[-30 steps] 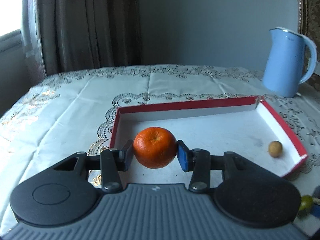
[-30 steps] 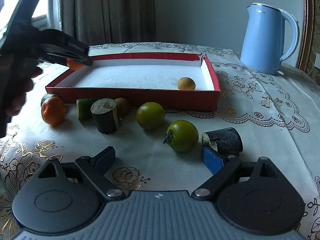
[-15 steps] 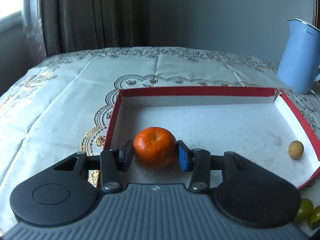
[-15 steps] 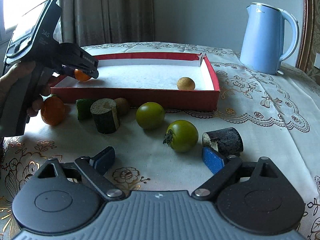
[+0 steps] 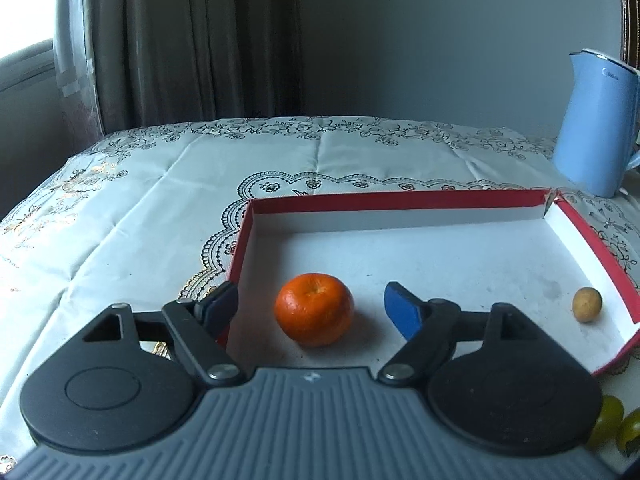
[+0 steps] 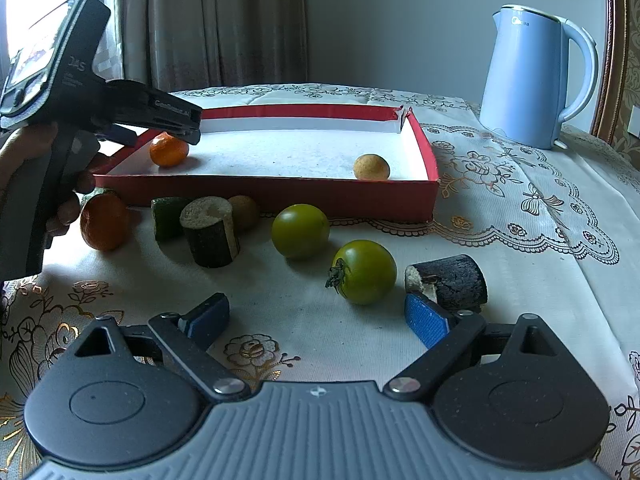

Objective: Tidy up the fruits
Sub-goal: 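Withdraw the left gripper while the right gripper grasps the dark eggplant slice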

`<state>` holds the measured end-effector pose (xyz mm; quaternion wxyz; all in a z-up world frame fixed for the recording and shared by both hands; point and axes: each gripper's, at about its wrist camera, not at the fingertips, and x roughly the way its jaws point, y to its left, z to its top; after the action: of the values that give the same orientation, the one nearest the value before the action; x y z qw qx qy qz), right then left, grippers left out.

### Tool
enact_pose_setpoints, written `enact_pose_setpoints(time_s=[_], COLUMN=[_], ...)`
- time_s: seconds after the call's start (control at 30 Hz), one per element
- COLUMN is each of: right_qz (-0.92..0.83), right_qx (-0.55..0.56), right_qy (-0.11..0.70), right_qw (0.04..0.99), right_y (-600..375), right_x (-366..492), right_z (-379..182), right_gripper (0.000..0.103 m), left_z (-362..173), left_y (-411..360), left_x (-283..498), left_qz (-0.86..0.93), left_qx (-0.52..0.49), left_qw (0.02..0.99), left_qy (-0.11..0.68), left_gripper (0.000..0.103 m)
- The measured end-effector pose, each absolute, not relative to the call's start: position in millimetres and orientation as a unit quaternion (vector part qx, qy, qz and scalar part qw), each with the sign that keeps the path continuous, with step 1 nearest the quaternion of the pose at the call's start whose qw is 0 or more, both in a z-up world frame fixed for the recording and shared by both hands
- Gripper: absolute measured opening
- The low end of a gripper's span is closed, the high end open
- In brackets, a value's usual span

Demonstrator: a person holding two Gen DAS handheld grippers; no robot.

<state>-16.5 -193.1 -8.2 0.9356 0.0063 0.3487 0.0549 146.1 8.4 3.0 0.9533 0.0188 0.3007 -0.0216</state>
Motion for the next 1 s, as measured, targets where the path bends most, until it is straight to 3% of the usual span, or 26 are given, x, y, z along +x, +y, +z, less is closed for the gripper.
enact_pose_setpoints(time_s=[0.47, 0.73, 1.0], right_qz=[0.055, 0.054, 0.051], right_qx=[0.006, 0.006, 0.006], right_qy=[0.349, 0.349, 0.349], right_qw=[0.936, 0.936, 0.936], right_y=[-193.1, -193.3, -194.9], right_x=[-17.2, -17.2, -18.2], right_z=[-7.5, -7.5, -8.1], right_gripper=[0.095, 0.096, 0.098], left_z=[27.4, -7.2, -24.2], left_y=[28.5, 44.1, 40.6], left_x=[43.5, -2.5, 2.1], left_qz=[-0.037, -0.050, -0.047], left_qx=[0.027, 0.011, 0.011], left_qw=[0.969, 0.954, 0.947], left_qy=[0.244, 0.295, 0.319], left_gripper=[0.093, 0.095, 0.095])
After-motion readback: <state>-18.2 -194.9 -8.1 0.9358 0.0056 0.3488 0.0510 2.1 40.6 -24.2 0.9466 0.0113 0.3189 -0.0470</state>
